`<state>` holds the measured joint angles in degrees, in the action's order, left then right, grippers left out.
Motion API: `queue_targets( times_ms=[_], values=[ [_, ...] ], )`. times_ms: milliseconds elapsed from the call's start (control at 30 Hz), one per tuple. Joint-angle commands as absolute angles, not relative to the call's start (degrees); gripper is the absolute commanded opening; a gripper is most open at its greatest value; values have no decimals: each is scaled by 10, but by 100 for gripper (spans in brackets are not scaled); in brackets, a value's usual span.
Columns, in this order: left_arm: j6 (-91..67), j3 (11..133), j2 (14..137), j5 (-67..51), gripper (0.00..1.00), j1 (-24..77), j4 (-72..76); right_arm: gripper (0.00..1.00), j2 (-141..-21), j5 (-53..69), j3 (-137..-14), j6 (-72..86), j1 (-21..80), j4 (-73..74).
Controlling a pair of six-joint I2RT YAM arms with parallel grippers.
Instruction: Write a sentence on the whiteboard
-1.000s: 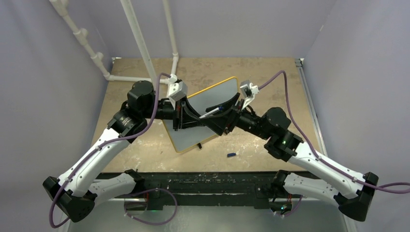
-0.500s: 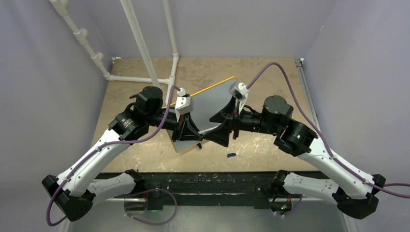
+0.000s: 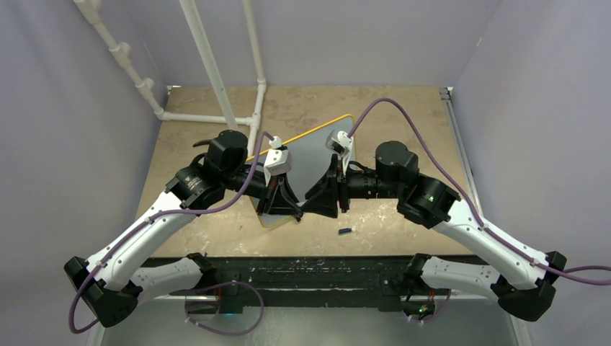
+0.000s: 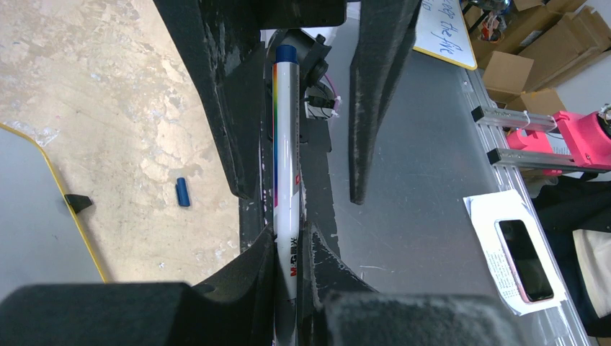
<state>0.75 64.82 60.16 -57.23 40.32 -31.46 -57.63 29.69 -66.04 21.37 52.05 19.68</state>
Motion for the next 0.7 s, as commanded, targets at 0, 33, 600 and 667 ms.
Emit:
queue_targets(
  times_ms=[0,33,600,667],
  values=[
    [23,660,599,-582,0,406,-309,45,-576,315,-657,204,519,181],
    [23,660,599,-583,0,406,-308,44,-576,314,-655,204,519,182],
    [21,664,605,-580,0,407,-305,0,-580,304,-652,196,519,180],
    [11,669,603,-545,24,407,-300,0,-576,302,-651,192,519,183]
  ],
)
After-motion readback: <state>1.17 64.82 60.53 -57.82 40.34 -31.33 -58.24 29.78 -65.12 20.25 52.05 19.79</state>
